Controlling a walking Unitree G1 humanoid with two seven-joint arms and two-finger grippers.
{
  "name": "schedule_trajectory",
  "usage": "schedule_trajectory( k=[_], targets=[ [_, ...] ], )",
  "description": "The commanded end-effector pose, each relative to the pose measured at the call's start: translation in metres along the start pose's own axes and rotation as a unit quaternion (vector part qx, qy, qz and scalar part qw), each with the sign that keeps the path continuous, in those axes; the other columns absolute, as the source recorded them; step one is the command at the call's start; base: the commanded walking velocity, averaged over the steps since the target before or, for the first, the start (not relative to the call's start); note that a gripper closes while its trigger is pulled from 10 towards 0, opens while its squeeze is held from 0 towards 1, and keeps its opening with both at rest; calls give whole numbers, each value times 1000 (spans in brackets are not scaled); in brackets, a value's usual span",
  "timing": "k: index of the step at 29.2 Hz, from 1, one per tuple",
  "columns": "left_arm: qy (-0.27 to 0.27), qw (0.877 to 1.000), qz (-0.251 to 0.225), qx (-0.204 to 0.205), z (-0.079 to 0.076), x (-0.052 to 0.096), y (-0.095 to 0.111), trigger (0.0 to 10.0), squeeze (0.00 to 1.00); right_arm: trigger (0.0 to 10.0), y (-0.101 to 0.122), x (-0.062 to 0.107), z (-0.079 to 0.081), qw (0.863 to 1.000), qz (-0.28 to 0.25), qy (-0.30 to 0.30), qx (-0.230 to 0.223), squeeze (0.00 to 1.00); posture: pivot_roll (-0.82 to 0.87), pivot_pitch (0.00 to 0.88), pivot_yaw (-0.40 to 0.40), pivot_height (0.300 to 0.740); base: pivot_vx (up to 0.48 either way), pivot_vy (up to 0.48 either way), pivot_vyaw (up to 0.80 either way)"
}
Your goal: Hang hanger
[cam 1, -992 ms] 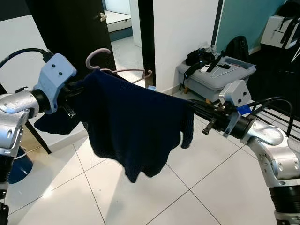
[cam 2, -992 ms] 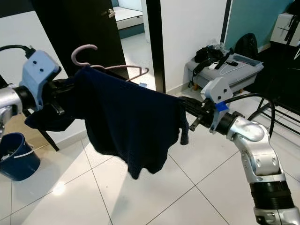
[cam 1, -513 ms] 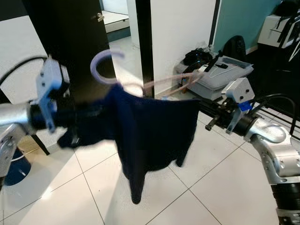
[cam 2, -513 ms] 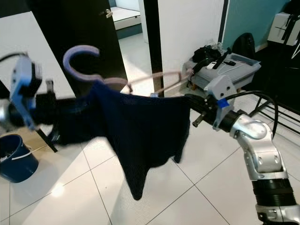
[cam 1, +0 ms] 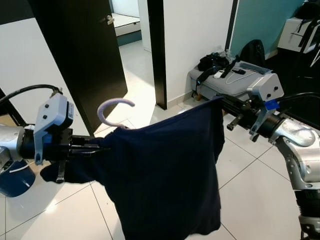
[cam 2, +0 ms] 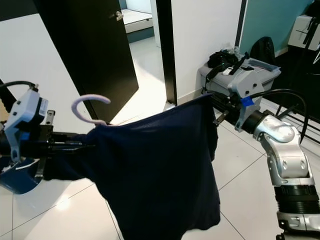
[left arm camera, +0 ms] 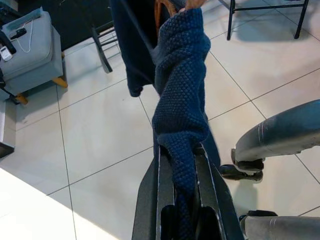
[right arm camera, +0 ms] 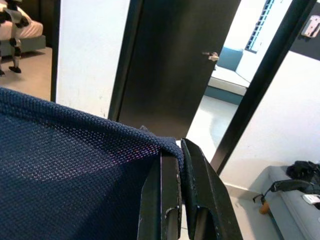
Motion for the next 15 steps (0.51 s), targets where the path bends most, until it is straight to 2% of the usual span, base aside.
schedule_trajectory(
  k=[1, 4, 6, 7, 9, 10, 12, 13, 15],
  targets=[
    [-14, 1000, 19, -1, -4, 2, -1, 10000, 0, 0, 8, -3, -3, 1000, -20, -7, 1, 0, -58, 0, 85, 740, 0, 0, 0],
    [-5, 1000, 18, -5, -3, -8, -6, 10000, 0, 0, 24, -12, 6, 998, -55, 7, -12, 0, -59, 0, 88, 740, 0, 0, 0],
    [-5, 1000, 18, -5, -3, -8, -6, 10000, 0, 0, 24, -12, 6, 998, -55, 7, -12, 0, -59, 0, 88, 740, 0, 0, 0],
    [7, 1000, 19, -7, 1, -13, -8, 10000, 0, 0, 30, -16, 11, 997, -69, 14, -18, 0, -59, 0, 88, 740, 0, 0, 0],
    [50, 998, 21, -13, 13, -22, -12, 10000, 0, 0, 41, -24, 22, 994, -96, 32, -33, 0, -59, 0, 88, 740, 0, 0, 0],
    [50, 998, 21, -13, 13, -22, -12, 10000, 0, 0, 41, -24, 22, 994, -96, 32, -33, 0, -59, 0, 88, 740, 0, 0, 0],
    [102, 994, 25, -14, 28, -29, -15, 10000, 0, 0, 50, -30, 33, 991, -114, 47, -42, 0, -59, 0, 88, 740, 0, 0, 0],
    [102, 994, 25, -14, 28, -29, -15, 10000, 0, 0, 50, -30, 33, 991, -114, 47, -42, 0, -59, 0, 88, 740, 0, 0, 0],
    [160, 987, 21, -9, 44, -32, -16, 10000, 0, 0, 56, -32, 40, 989, -126, 60, -51, 0, -59, 0, 89, 740, 0, 0, 0]
  ],
)
Point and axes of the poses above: a point about 5 cm out from each wrist's last joint towards the gripper, its own x axis pointing back from the gripper into the wrist, its own y axis along the axis of the wrist's last joint, z = x × y, the point moved 4 cm from there along -x, pointing out of the wrist towards the gripper, and after that the axes turned 5 degrees about x, right-handed, at the moved point
